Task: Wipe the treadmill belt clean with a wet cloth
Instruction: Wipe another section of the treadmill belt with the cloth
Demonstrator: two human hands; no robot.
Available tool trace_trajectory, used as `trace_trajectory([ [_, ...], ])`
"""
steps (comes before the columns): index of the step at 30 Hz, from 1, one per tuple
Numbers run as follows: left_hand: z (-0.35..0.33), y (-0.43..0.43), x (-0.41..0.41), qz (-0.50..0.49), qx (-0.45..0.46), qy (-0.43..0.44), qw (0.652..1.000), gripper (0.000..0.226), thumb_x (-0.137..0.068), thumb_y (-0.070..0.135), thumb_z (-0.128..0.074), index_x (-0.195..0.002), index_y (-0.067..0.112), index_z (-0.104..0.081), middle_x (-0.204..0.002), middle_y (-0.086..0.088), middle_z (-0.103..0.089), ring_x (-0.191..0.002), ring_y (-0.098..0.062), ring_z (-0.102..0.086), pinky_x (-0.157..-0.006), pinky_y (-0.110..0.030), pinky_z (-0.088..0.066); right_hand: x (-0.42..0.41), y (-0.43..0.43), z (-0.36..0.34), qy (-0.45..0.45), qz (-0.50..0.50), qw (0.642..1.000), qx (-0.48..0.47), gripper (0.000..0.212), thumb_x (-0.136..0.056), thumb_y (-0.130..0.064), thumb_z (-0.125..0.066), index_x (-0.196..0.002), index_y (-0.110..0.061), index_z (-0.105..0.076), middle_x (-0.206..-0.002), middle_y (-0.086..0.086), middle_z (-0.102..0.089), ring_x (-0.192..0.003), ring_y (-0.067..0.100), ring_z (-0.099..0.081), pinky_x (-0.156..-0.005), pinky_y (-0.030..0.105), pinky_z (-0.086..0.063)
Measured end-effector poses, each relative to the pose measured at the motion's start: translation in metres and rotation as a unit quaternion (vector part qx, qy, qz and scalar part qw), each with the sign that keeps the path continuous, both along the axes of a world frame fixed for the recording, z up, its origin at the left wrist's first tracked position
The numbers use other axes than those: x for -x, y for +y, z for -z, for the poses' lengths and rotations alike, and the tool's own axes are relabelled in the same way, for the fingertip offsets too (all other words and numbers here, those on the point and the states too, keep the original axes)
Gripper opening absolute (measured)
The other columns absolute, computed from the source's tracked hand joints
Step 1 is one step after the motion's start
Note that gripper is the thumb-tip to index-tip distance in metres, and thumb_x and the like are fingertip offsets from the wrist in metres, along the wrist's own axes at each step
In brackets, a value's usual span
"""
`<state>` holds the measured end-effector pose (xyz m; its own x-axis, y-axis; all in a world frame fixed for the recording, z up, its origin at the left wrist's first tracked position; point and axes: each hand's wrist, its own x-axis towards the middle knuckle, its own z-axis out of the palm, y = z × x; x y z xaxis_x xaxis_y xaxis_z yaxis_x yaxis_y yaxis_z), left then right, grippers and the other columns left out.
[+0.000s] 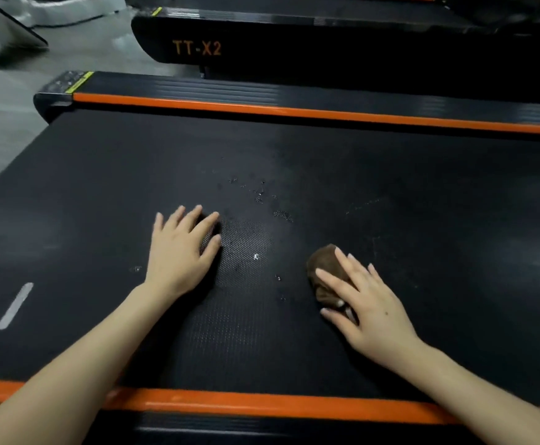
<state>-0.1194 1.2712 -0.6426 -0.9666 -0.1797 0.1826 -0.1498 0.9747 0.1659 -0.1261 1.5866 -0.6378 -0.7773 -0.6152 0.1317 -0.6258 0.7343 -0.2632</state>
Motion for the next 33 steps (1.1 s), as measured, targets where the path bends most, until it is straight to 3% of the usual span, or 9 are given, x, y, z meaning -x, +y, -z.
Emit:
trace_trajectory([
  [3,0.002,-0.027,0.024,-0.015,0.043,-0.05,0.998,0.072,-0.083,0.064,-0.004,-0.146,0.038,-0.03,-0.155,-0.007,-0.025,-0.144,-0.037,-0.014,-0.113,-0.059,-0.002,0.013,-0.005,0.001,0.025,-0.022,0.999,0.011,0.045,-0.084,-0.038,-0.055,-0.127,-0.028,-0.055,-0.146,0.01,-0.041,-0.132,0.031,-0.039,-0.106,0.047,-0.031],
  [6,0.012,-0.032,0.035,-0.014,0.032,-0.083,0.996,0.074,-0.081,0.066,0.004,-0.148,0.043,-0.013,-0.159,-0.002,-0.01,-0.146,-0.033,0.0,-0.113,-0.058,0.003,0.052,-0.022,-0.002,0.0,0.045,0.999,0.027,0.048,-0.081,-0.018,-0.068,-0.128,-0.025,-0.057,-0.146,0.009,-0.041,-0.134,0.035,-0.037,-0.107,0.055,-0.032],
  [11,0.014,-0.033,0.034,-0.011,0.021,-0.076,0.997,0.068,-0.085,0.064,0.0,-0.148,0.042,-0.014,-0.159,-0.003,-0.01,-0.146,-0.032,0.0,-0.114,-0.058,0.003,0.11,-0.093,-0.013,-0.052,0.234,0.967,0.08,0.037,-0.094,-0.028,-0.053,-0.131,-0.024,-0.053,-0.152,0.005,-0.03,-0.142,0.029,-0.021,-0.117,0.04,-0.011],
  [17,0.012,-0.031,0.031,-0.007,0.014,-0.073,0.997,0.064,-0.09,0.061,-0.005,-0.149,0.039,-0.015,-0.159,-0.004,-0.012,-0.146,-0.033,0.0,-0.114,-0.057,0.004,-0.045,-0.079,-0.01,-0.047,-0.015,0.998,0.036,0.049,-0.077,-0.019,-0.044,-0.125,-0.021,-0.053,-0.143,0.015,-0.043,-0.131,0.038,-0.039,-0.107,0.054,-0.027],
  [21,0.011,-0.03,0.03,-0.005,0.013,-0.069,0.998,0.062,-0.092,0.058,-0.011,-0.149,0.036,-0.02,-0.158,-0.006,-0.015,-0.146,-0.035,-0.003,-0.114,-0.058,0.002,-0.026,-0.073,-0.016,-0.047,-0.127,0.99,-0.031,0.058,-0.067,-0.014,-0.057,-0.124,-0.023,-0.052,-0.143,0.015,-0.044,-0.129,0.038,-0.044,-0.105,0.052,-0.034],
  [23,0.011,-0.03,0.03,-0.007,0.012,-0.068,0.998,0.061,-0.092,0.058,-0.013,-0.149,0.036,-0.021,-0.158,-0.006,-0.017,-0.145,-0.035,-0.004,-0.114,-0.058,0.002,0.025,-0.083,-0.014,-0.036,-0.113,0.992,-0.036,0.068,-0.056,-0.003,-0.062,-0.121,-0.019,-0.055,-0.138,0.018,-0.048,-0.124,0.044,-0.046,-0.102,0.058,-0.029],
  [25,0.012,-0.032,0.031,-0.007,0.011,-0.071,0.997,0.062,-0.091,0.059,-0.012,-0.149,0.038,-0.021,-0.158,-0.006,-0.017,-0.146,-0.034,-0.003,-0.114,-0.057,0.003,0.082,-0.103,-0.017,-0.036,0.003,0.999,0.006,0.059,-0.066,-0.001,-0.055,-0.123,-0.015,-0.06,-0.141,0.017,-0.046,-0.129,0.044,-0.041,-0.107,0.06,-0.028],
  [29,0.012,-0.032,0.033,-0.009,0.009,-0.062,0.998,0.062,-0.09,0.06,-0.011,-0.147,0.039,-0.024,-0.157,-0.005,-0.019,-0.145,-0.034,-0.006,-0.114,-0.057,0.001,0.134,-0.144,-0.019,-0.053,0.187,0.979,0.064,0.045,-0.088,-0.006,-0.052,-0.13,-0.019,-0.055,-0.151,0.007,-0.033,-0.141,0.033,-0.024,-0.116,0.043,-0.015],
  [33,0.012,-0.031,0.034,-0.01,0.014,-0.063,0.998,0.062,-0.09,0.06,-0.012,-0.148,0.038,-0.024,-0.157,-0.006,-0.019,-0.145,-0.035,-0.007,-0.113,-0.058,-0.001,0.032,-0.131,-0.011,-0.033,-0.043,0.998,0.031,0.048,-0.071,-0.006,-0.053,-0.117,-0.015,-0.062,-0.139,0.014,-0.048,-0.128,0.043,-0.042,-0.107,0.053,-0.027],
])
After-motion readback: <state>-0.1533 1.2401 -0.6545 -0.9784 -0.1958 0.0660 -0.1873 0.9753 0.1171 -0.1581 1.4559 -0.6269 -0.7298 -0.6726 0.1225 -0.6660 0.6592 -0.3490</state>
